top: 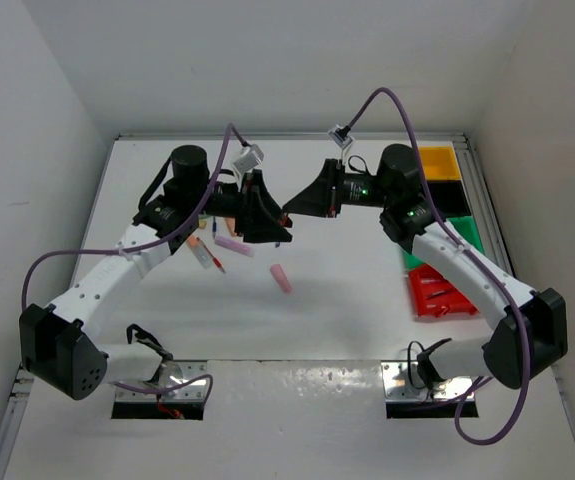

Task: Sort the stationery into containers
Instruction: Pick up the pen cap from the center of the board.

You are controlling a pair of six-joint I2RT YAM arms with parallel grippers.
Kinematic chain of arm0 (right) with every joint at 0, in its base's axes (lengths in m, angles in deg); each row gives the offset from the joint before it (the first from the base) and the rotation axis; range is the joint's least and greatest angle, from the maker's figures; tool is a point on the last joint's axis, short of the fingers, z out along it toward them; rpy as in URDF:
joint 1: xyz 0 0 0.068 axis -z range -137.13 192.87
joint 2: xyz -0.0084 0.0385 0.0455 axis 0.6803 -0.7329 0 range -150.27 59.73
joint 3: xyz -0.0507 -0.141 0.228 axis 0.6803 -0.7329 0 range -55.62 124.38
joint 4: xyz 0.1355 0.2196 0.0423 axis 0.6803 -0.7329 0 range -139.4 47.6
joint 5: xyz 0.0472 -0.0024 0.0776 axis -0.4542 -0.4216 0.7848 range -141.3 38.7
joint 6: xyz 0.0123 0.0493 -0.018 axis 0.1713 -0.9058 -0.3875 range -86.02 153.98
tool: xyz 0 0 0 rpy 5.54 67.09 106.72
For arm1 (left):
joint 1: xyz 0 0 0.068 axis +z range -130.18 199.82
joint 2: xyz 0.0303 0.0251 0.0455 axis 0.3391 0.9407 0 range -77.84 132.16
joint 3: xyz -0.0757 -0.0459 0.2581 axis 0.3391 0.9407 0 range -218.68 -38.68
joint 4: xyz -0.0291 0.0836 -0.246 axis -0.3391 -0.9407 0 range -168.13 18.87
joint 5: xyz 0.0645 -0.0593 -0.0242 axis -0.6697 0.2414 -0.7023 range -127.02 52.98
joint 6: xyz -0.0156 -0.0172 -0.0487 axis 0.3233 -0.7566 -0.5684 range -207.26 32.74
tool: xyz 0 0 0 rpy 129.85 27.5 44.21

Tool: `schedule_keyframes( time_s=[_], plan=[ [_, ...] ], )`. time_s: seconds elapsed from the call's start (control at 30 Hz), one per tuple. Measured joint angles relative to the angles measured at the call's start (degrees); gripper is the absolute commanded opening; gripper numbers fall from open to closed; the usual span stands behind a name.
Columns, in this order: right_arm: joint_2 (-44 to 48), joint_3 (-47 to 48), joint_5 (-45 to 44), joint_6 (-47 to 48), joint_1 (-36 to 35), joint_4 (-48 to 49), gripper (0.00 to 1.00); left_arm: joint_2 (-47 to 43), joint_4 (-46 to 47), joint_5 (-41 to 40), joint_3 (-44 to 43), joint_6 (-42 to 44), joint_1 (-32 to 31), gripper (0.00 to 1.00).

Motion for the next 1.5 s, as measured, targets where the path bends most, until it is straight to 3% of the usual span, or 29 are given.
schedule_keyframes(
  time_s=[0.17, 0.77, 0.9, 0.93, 1.03, 1.13, 1.3, 1.5],
  plan=[
    [0.0, 0.0, 0.1, -0.2, -0.2, 0.0, 0.00, 0.0, 0.3, 0.0, 0.0, -0.8, -0.7, 0.41],
    [0.0, 0.0, 1.7, -0.3, -0.3, 1.2, 0.00, 0.0, 1.8, -0.5, 0.7, -2.4, -0.5, 0.11],
    [0.0, 0.0, 1.7, 0.1, -0.3, 1.0, 0.00, -0.2, 2.6, -0.5, 1.3, -2.6, -0.2, 0.00],
    [0.0, 0.0, 1.7, 0.1, -0.3, 0.9, 0.09, -0.3, 2.8, -0.4, 1.5, -2.6, -0.1, 0.00],
    [0.0, 0.0, 1.5, 0.1, -0.4, 0.7, 0.54, -0.6, 2.8, -0.5, 1.6, -2.6, 0.3, 0.00],
    [0.0, 0.0, 1.3, 1.1, -0.4, -0.2, 0.62, -1.0, 2.0, -0.5, 1.6, -1.9, 1.0, 0.00],
    [-0.1, 4.6, -0.8, 8.2, 0.7, -9.0, 0.60, -2.0, -4.8, -0.7, 1.6, 2.8, 4.9, 0.00],
    [-1.9, 16.9, -12.3, 28.4, 1.6, -28.0, 0.43, -5.2, -16.0, -1.8, 3.7, 8.0, 20.9, 0.00]
  ],
)
